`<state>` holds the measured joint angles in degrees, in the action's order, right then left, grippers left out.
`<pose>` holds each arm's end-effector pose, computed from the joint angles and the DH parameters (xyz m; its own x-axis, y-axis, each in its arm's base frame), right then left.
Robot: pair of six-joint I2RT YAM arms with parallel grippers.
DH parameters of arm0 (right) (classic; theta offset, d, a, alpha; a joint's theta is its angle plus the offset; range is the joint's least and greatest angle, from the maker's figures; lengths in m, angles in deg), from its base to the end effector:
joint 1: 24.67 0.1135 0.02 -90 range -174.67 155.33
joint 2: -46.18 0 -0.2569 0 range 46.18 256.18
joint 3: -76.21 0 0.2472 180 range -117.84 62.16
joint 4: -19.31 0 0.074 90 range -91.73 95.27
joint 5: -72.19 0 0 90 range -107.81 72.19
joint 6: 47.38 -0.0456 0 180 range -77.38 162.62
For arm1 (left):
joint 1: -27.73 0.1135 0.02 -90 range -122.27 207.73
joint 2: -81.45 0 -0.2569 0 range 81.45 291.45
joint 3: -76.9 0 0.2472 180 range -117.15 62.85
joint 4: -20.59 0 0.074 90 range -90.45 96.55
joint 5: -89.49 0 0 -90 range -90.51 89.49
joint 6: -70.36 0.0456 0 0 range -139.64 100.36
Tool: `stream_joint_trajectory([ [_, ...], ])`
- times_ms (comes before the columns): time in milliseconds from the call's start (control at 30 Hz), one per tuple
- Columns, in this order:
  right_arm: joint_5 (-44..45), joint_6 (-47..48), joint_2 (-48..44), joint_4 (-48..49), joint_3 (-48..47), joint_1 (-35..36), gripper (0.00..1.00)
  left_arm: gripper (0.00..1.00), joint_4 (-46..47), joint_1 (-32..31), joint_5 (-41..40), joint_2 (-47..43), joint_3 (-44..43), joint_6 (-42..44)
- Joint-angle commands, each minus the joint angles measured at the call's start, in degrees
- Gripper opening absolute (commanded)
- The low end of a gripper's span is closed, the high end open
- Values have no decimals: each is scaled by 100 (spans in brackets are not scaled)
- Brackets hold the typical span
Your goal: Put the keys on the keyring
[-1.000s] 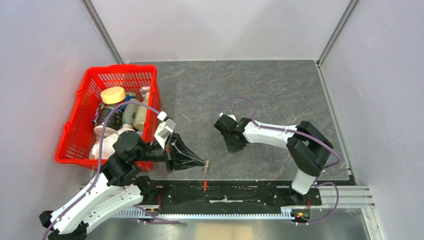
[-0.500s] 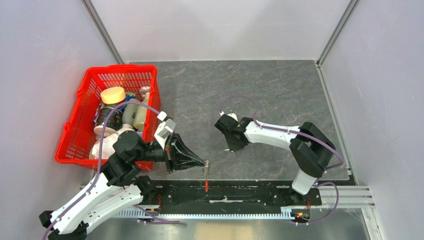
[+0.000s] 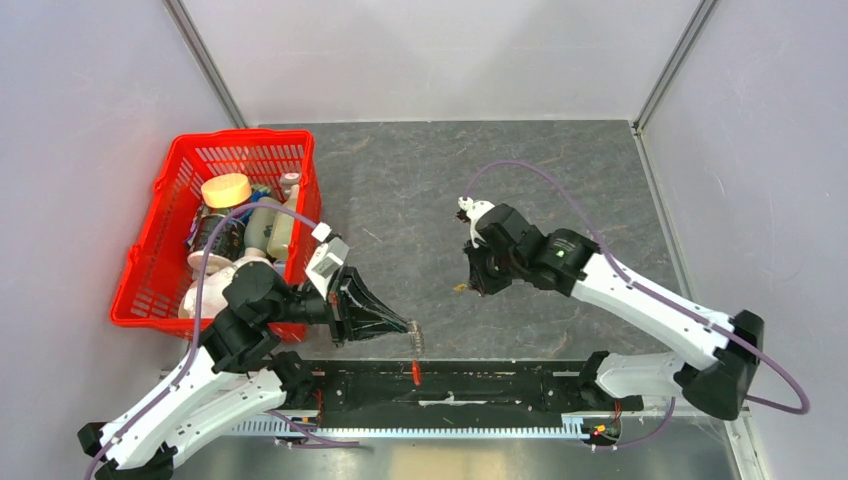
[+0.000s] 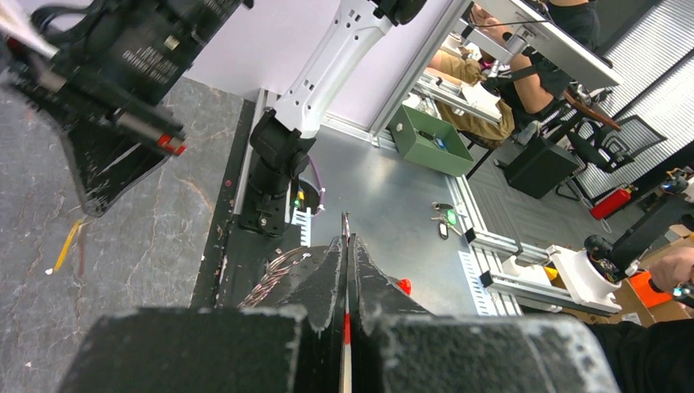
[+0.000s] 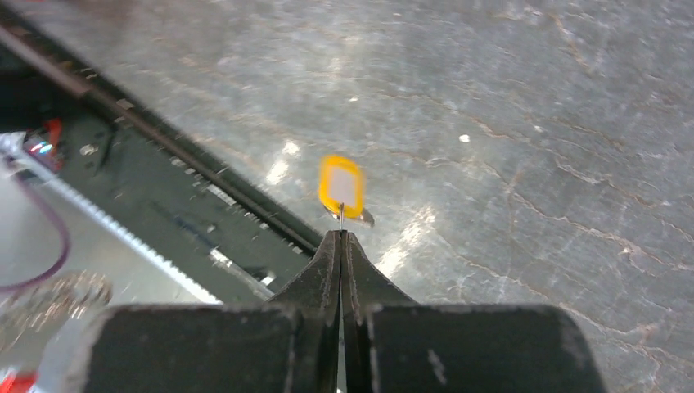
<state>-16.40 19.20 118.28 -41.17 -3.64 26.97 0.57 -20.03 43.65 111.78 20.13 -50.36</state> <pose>0.1612 0.2019 0.2961 -0.7611 -0.3214 -0.5635 -0.5145 0.8280 0.2227 0.0609 -0.1144 0.3652 -0.4444 -0.0557 -0.8941 0.8951 -0.0683 -0.4407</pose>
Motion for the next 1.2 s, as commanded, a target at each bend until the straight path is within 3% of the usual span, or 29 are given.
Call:
stream_joint_trajectory([
  [0, -1088, 553, -514, -550, -594, 30, 0, 2, 202, -31, 209, -27, -350, 162],
  [333, -2309, 1490, -956, -859, -1091, 31, 0, 2, 580, -29, 602, 74, -352, -138],
  [500, -3142, 2101, -901, -1086, -1518, 39, 0, 2, 1499, -31, 1075, 239, -196, -649],
  [833, -4142, 2815, -686, -1377, -2283, 80, 0, 2, 2193, -31, 1537, 545, -140, -995],
  [1167, -4410, 3204, -170, -1713, -3408, 514, 0, 2, 3281, -31, 1903, 924, -9, -1328],
])
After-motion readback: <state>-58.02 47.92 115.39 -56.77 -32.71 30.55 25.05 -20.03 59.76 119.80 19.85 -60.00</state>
